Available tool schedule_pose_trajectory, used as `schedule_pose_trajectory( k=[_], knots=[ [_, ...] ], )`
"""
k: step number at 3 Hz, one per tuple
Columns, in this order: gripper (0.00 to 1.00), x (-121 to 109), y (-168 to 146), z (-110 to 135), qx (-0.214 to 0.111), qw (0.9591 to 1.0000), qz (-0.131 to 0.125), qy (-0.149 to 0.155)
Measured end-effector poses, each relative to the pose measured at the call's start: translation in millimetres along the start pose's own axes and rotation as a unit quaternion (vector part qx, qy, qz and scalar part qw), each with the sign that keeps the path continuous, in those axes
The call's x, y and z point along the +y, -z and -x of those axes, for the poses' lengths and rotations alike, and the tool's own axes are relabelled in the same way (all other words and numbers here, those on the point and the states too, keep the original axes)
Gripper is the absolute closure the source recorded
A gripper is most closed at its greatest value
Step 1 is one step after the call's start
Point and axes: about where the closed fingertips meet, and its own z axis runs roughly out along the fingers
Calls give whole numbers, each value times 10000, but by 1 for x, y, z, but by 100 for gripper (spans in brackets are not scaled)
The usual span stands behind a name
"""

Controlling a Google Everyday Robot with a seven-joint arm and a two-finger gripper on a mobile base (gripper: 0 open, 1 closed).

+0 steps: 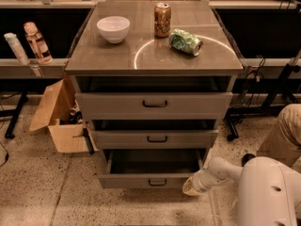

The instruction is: Close bottom drawer

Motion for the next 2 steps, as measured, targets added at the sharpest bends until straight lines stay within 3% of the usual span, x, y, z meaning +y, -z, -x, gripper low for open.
schedule_pose_trajectory(
  k=[1,2],
  knots=[
    [76,0,0,0,0,10000,0,-1],
    [53,12,-3,-2,2,9999,-36,-101]
  ],
)
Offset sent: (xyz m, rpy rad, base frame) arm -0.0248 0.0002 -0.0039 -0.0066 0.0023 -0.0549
